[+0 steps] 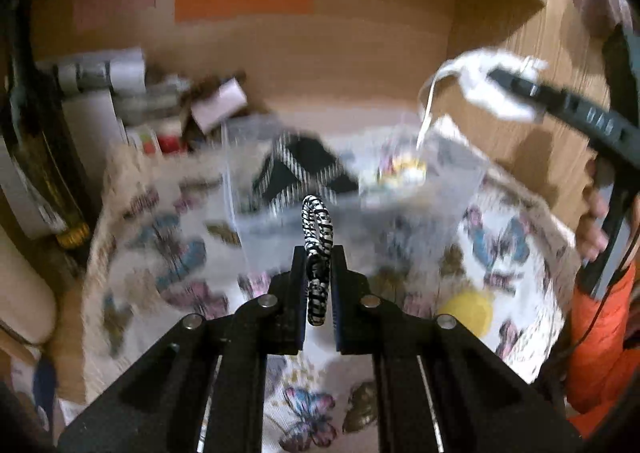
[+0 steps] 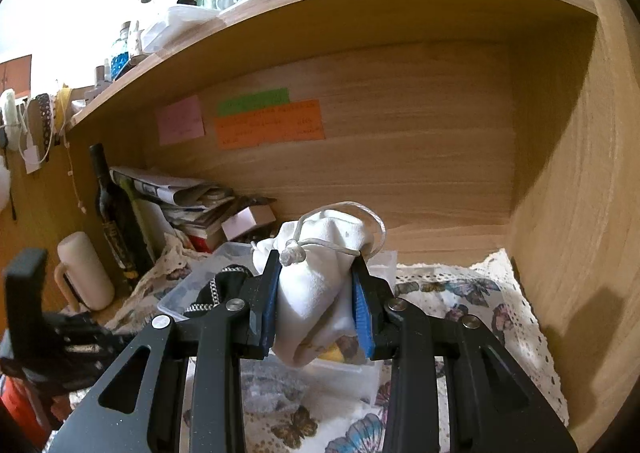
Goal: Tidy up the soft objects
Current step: 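Drop the hair tie into the box with the left tool while the right tool places the pouch inside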
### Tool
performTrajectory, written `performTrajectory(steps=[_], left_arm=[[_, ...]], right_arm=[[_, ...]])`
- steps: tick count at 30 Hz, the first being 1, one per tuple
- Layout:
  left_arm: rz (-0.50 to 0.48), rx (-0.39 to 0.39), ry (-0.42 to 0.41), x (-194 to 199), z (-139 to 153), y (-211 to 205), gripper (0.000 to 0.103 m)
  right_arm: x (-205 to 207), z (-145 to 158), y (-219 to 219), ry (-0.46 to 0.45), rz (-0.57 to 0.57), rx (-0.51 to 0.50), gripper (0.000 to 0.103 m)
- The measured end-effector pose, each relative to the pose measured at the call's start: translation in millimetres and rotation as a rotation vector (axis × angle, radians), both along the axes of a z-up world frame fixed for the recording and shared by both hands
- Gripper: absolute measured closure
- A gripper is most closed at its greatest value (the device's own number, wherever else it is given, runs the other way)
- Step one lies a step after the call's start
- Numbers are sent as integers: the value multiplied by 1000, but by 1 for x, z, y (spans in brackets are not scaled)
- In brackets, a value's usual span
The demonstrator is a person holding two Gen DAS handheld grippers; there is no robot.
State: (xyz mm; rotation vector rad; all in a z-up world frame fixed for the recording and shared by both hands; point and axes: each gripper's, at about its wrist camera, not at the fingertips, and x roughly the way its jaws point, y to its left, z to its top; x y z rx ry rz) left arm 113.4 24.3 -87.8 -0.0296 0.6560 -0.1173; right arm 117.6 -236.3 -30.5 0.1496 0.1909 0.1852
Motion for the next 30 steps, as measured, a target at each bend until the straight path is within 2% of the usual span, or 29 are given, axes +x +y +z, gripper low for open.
performTrajectory(steps=[4, 9, 17, 24, 27, 29, 30], left_arm=[[11, 3, -53, 15, 17, 2, 93], [-5, -42, -34, 44, 19, 3, 93], [-52, -55, 47, 87, -1, -13, 93], [-52, 0, 105, 113, -24, -30, 93], [-41, 18, 111, 115, -29, -32, 85], [-33, 16, 105, 112, -28, -30, 67], [-32, 10, 102, 112, -27, -29, 61]], right_arm=[[10, -1, 8, 15, 8, -13, 74], [29, -9, 13, 63, 9, -33, 74], [60, -31, 19, 176, 17, -66, 74], [78, -48, 25, 260, 32, -100, 71], [78, -50, 25, 269, 30, -104, 70], [77, -49, 24, 271, 28, -104, 63], [77, -49, 23, 271, 27, -104, 61]])
